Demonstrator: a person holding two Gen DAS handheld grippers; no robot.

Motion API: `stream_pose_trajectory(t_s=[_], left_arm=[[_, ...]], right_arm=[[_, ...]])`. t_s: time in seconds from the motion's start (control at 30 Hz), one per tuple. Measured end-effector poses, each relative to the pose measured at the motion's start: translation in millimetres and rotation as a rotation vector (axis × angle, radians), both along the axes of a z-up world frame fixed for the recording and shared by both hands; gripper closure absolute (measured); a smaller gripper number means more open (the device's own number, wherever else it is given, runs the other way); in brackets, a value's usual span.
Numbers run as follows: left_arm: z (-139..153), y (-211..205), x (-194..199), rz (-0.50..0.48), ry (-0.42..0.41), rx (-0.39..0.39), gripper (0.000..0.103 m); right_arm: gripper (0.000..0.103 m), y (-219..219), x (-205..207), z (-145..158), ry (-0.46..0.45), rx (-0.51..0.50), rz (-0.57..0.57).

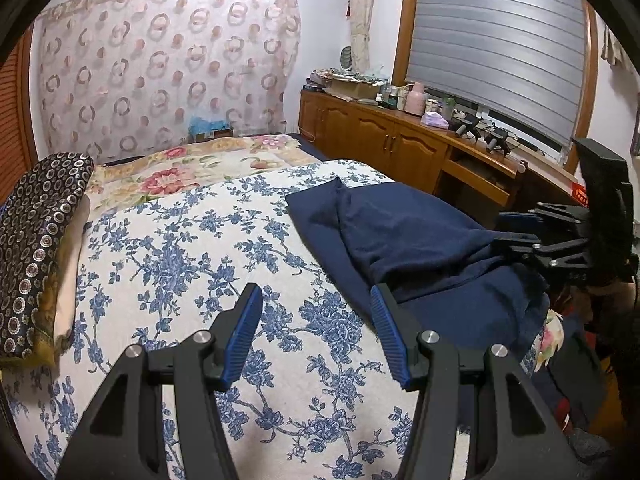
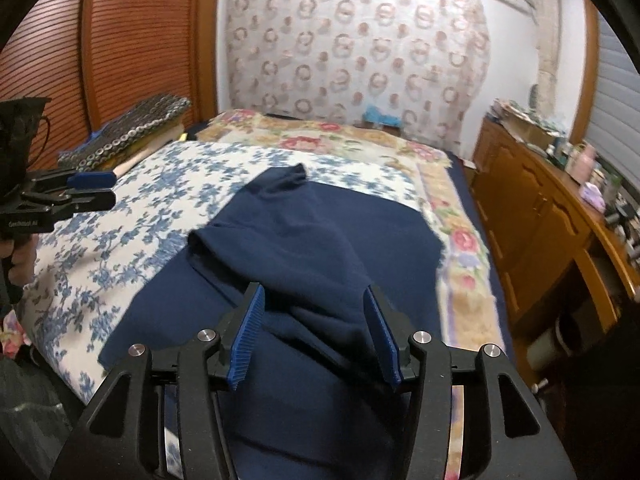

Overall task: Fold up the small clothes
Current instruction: 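Open the right gripper and press the folded shirt flat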

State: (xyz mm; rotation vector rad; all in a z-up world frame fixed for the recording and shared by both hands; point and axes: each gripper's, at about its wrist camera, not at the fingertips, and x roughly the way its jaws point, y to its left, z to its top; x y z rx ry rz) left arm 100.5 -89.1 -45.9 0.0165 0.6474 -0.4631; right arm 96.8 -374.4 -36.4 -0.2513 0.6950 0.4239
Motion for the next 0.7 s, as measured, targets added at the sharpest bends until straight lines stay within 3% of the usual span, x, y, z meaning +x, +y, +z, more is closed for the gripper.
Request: stream_pose_trajectory(t_s=[0.4,0.7], left_arm=[[-4,0,-2,0.001,0.008,-0.003,0.048],[-7,-1,-2,0.001,0.012,-0.003,0.048]], right_arm=[[0.045,60,29,-27,0.088,-0.073,0.136],[0.043,78,44,-45,0.165,-0.047,0.169]])
